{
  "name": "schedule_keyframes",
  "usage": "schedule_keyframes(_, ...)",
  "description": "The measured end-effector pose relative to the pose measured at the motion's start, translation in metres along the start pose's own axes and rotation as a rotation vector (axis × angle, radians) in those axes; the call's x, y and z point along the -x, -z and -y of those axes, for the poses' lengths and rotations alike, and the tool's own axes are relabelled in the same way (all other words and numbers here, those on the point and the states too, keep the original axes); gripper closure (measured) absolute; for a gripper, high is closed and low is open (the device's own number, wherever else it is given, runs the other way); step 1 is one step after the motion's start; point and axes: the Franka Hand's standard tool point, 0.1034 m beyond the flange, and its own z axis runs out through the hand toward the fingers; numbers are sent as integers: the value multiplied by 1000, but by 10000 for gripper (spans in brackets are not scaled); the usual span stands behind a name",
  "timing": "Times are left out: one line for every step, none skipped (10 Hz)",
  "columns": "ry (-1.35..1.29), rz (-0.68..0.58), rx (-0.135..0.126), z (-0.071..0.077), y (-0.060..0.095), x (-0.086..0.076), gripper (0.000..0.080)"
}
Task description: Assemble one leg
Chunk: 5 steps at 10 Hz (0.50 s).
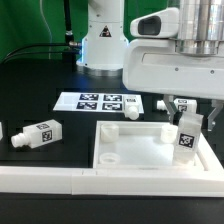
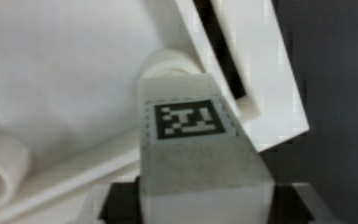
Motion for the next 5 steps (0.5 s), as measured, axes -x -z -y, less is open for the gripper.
schedule_keyframes(-73, 0, 0, 0, 0, 0, 509)
schedule_keyframes(-155, 0, 0, 0, 0, 0, 509)
schedule_keyframes(-257, -7, -2, 0, 0, 0, 509)
schedule_keyframes(-363, -43, -9, 0, 0, 4, 509)
schedule_keyframes(-519, -51, -19, -2, 0, 5, 509)
